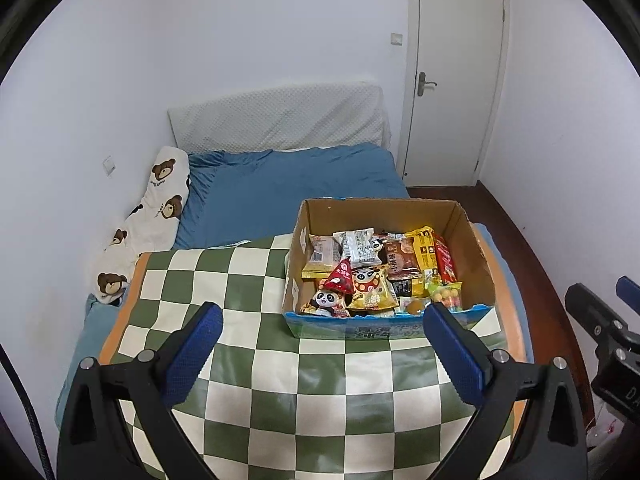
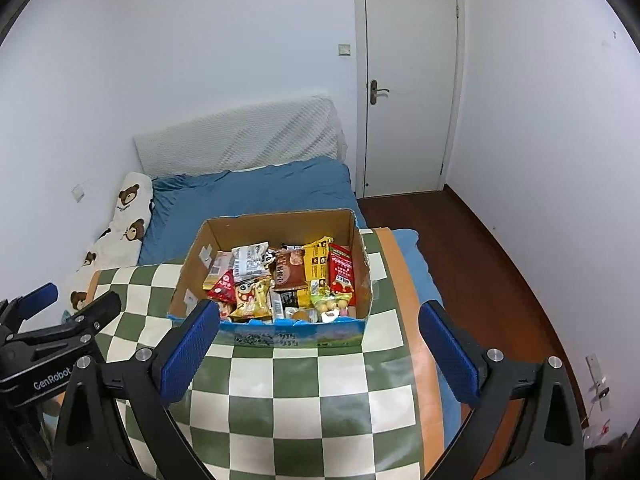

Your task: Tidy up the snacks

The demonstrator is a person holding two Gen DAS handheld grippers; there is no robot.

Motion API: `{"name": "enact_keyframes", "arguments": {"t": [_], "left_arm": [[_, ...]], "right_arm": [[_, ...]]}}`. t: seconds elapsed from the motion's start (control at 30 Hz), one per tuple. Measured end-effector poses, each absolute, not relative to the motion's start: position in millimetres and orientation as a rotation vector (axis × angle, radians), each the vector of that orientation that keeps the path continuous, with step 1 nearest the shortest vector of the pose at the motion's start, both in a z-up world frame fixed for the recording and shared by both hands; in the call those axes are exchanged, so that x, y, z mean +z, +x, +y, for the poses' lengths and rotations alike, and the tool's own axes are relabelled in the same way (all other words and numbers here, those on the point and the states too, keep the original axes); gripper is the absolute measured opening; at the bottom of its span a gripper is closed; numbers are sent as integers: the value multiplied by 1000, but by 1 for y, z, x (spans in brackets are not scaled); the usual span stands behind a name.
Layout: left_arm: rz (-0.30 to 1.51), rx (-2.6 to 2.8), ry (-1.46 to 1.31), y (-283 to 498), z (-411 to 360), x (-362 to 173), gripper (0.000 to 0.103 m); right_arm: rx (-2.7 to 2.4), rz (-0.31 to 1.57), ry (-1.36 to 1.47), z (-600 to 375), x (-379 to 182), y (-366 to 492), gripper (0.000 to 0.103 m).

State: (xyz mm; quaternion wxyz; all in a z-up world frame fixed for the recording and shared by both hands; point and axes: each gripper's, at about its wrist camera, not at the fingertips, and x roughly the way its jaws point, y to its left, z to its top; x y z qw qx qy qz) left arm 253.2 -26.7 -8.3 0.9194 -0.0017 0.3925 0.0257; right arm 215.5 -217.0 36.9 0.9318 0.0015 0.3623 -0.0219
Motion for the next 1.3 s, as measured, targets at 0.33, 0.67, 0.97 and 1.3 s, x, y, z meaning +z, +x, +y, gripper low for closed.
{"name": "enact_keyframes", "arguments": {"t": [0.33,0.67,0.97,1.3], "left_arm": [[850,34,-7,270,-33,-21,103],[879,16,-15,274,-37,-26,103],[875,15,-16,274,-36,-24,103],[874,13,-17,274,-36,-24,103]], "right_arm": [[-74,763,-4,-221,28,231,102],[-80,773,-12,-221,24,234,102],[-78,771,-9,-222,25,229,102],[-74,776,-15,-221,28,229,102]]}}
